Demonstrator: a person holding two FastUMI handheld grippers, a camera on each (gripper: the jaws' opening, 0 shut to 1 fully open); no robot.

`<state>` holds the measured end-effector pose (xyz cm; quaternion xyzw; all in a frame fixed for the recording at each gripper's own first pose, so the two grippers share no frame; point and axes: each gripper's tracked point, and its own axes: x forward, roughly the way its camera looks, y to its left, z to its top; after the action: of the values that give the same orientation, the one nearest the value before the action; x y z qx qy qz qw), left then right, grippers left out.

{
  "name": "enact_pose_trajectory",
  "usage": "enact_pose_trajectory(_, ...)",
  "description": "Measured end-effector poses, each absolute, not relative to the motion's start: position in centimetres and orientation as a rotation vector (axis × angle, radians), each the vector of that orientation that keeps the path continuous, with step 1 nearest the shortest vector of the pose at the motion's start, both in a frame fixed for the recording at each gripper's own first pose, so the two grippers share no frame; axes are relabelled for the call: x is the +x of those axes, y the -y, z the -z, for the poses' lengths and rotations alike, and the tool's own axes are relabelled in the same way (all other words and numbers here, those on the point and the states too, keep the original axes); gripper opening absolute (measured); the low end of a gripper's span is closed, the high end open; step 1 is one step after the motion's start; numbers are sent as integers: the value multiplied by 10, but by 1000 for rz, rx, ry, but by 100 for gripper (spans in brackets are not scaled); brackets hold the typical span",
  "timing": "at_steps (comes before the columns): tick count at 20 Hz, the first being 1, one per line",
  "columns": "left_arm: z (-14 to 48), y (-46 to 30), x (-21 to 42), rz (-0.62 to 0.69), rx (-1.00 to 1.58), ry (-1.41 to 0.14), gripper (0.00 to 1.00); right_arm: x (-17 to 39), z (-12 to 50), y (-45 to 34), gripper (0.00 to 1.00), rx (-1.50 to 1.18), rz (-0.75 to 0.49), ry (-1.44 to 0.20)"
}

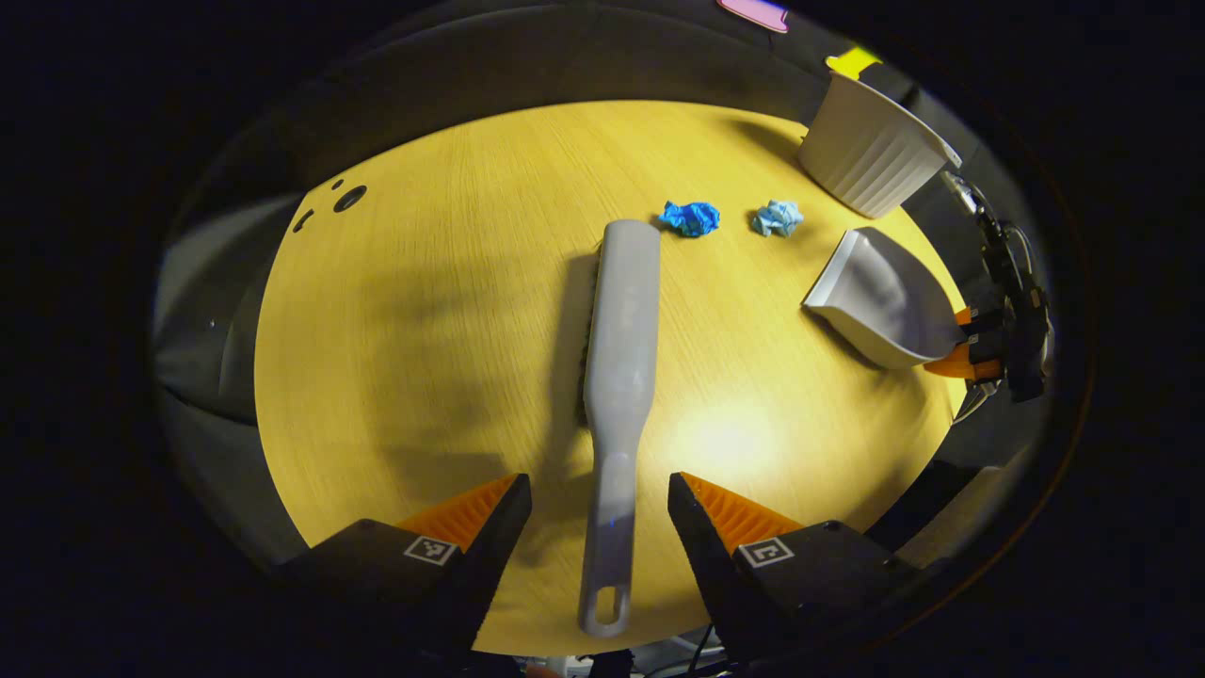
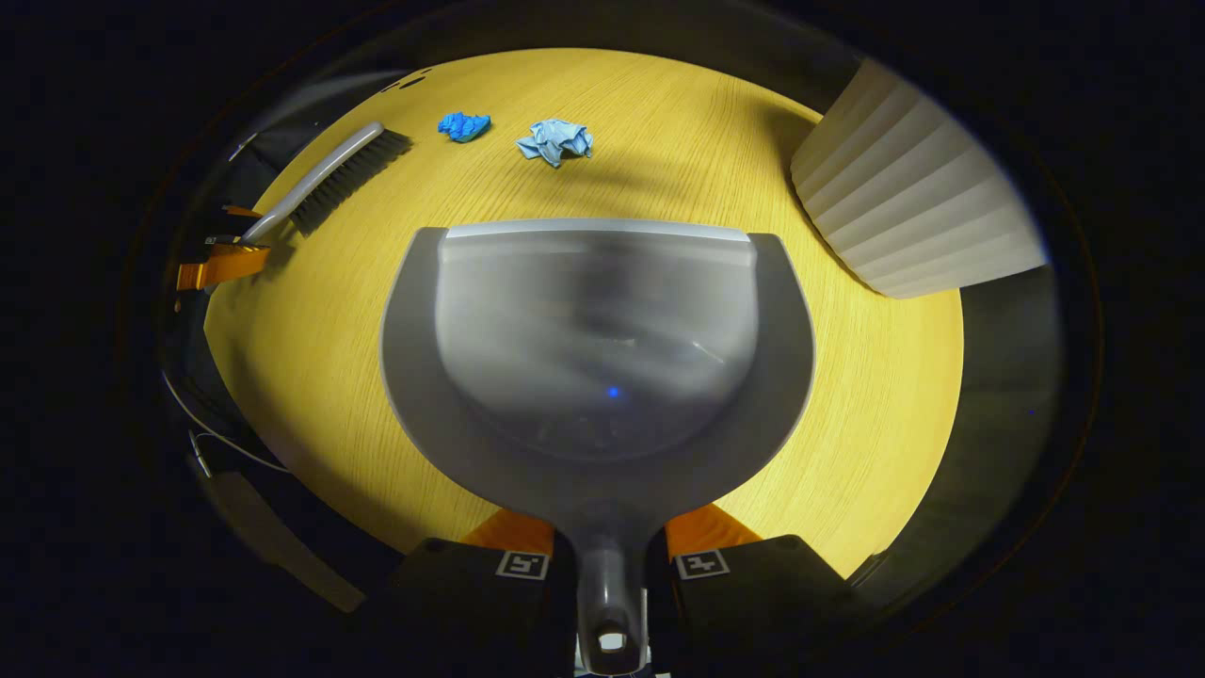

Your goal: Pick up the small broom and dustpan from the desktop, sweep the trash into the dustpan with the broom, and then empty the trash into the garbage bin.

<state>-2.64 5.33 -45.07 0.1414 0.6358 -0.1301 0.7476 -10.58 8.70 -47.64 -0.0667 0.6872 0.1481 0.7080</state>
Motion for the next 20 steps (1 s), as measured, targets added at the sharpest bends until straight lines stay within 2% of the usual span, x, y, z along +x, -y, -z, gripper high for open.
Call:
enact_pose_trajectory(3,459,-59,-30,244,333,-1470,47,-106,475,-87,34,-148,-331,-1523)
enact_pose_trajectory(5,467,-56,-37,275,299,-1518,29,-106,475,-88,34,-152,-335,-1522)
enact_pose_trajectory(11,458,-61,0,345,423,-1424,17,-105,474,-91,34,-150,-333,-1520)
enact_pose_trajectory(16,454,-52,57,388,535,-1347,16,-102,472,-93,34,-145,-327,-1519)
enact_pose_trajectory(20,472,-39,84,449,658,-1376,16,-101,471,-94,34,-146,-328,-1527)
